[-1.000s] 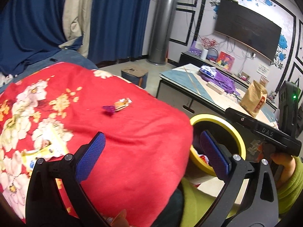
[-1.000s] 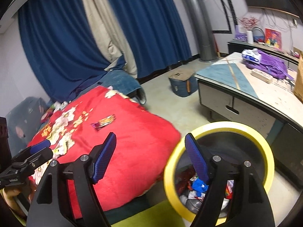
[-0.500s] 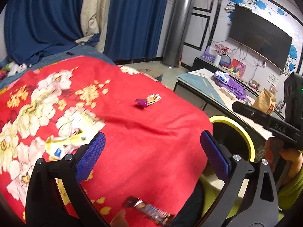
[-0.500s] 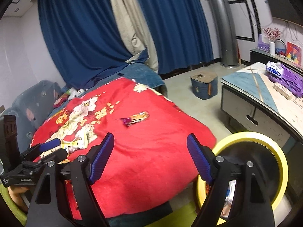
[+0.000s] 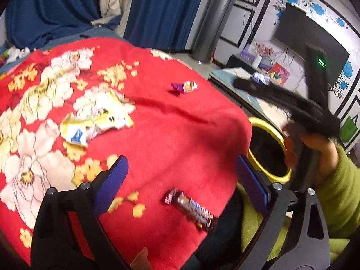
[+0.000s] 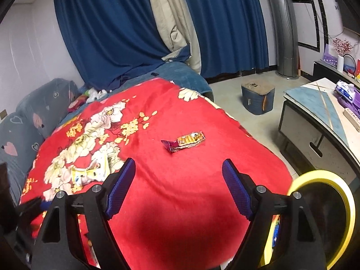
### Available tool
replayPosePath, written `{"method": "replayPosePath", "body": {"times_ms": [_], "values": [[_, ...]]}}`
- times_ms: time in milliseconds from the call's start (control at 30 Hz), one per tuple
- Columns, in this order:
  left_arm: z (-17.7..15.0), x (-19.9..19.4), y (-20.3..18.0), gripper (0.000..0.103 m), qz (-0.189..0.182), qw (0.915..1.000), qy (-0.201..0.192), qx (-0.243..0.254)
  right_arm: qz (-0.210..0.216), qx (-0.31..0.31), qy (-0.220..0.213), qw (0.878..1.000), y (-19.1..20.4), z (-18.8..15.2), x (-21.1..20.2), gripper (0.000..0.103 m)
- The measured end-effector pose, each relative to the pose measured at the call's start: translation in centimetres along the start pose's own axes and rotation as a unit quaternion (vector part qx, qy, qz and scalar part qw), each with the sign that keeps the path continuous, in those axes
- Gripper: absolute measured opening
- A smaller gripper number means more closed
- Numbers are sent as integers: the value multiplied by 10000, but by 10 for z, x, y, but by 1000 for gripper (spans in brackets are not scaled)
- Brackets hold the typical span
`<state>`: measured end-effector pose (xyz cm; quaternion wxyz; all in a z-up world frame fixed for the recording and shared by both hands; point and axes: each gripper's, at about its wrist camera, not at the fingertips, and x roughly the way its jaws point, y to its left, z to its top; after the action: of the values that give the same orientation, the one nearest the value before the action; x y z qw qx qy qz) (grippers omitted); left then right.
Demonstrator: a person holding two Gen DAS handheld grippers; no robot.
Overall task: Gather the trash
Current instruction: 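Close the right tool on the orange wrapper while the left tool grasps the chocolate bar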
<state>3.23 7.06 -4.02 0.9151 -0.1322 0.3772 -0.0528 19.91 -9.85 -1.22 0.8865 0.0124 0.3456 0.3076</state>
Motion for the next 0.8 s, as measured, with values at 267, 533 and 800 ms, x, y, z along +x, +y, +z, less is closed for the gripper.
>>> {"method": "replayPosePath", "body": {"times_ms": [267,533,800], "values": [[-20,14,-2,63,-120,9980,600,-130,-191,-137,384,9990,11,11,68,64],[-36,33,-8,58,96,9951,985,-29,-364,-472,691,9958,26,20,125,54],[-41,41,-7,38,300,9940,1042,103,-447,-436,935,9937,16,20,155,29]]}}
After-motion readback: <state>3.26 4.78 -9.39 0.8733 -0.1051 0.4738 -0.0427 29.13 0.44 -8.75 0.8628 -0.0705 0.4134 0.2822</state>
